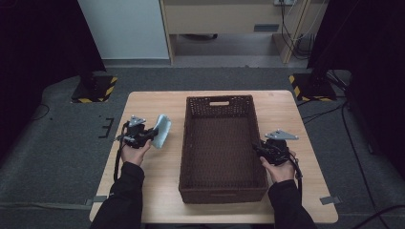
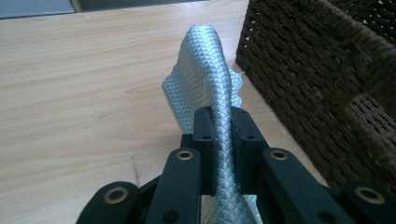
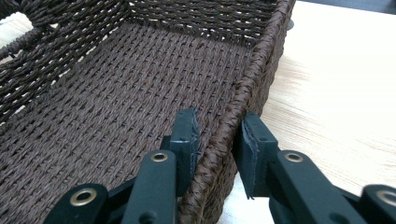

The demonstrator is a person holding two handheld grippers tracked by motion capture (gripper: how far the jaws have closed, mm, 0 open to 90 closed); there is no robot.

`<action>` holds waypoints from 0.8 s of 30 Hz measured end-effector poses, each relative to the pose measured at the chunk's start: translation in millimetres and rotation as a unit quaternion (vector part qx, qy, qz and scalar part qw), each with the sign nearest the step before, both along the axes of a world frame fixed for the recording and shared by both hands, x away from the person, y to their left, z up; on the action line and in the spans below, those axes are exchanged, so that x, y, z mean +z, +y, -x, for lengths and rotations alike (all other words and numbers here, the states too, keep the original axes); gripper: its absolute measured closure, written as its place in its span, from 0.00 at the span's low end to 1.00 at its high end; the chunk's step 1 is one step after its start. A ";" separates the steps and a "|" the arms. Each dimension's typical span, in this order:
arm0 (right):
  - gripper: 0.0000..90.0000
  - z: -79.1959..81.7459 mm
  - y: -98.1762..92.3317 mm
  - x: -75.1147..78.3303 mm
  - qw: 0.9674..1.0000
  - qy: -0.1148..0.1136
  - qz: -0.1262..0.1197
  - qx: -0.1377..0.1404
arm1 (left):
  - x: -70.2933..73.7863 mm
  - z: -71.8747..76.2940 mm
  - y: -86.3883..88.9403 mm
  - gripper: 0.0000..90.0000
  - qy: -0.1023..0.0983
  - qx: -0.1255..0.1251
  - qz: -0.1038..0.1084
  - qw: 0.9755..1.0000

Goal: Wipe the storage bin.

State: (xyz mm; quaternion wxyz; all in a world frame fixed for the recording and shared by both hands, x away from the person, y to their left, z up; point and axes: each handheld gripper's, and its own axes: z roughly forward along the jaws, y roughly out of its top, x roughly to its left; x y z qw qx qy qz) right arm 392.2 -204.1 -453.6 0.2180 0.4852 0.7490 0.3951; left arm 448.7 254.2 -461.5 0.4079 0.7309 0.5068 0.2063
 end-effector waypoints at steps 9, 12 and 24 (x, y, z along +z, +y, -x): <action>0.79 2.8 -8.2 1.0 1.000 0.004 -0.001 0.002 | -3.2 -22.7 -25.2 0.90 0.000 -0.018 -0.011 1.000; 0.79 3.8 -8.2 0.6 1.000 0.003 -0.003 0.001 | -8.5 -31.6 -36.9 0.90 0.000 -0.021 -0.020 1.000; 0.78 2.6 -10.6 -0.9 1.000 0.000 -0.012 0.010 | -40.5 -61.6 -78.5 0.90 0.035 -0.041 -0.031 0.998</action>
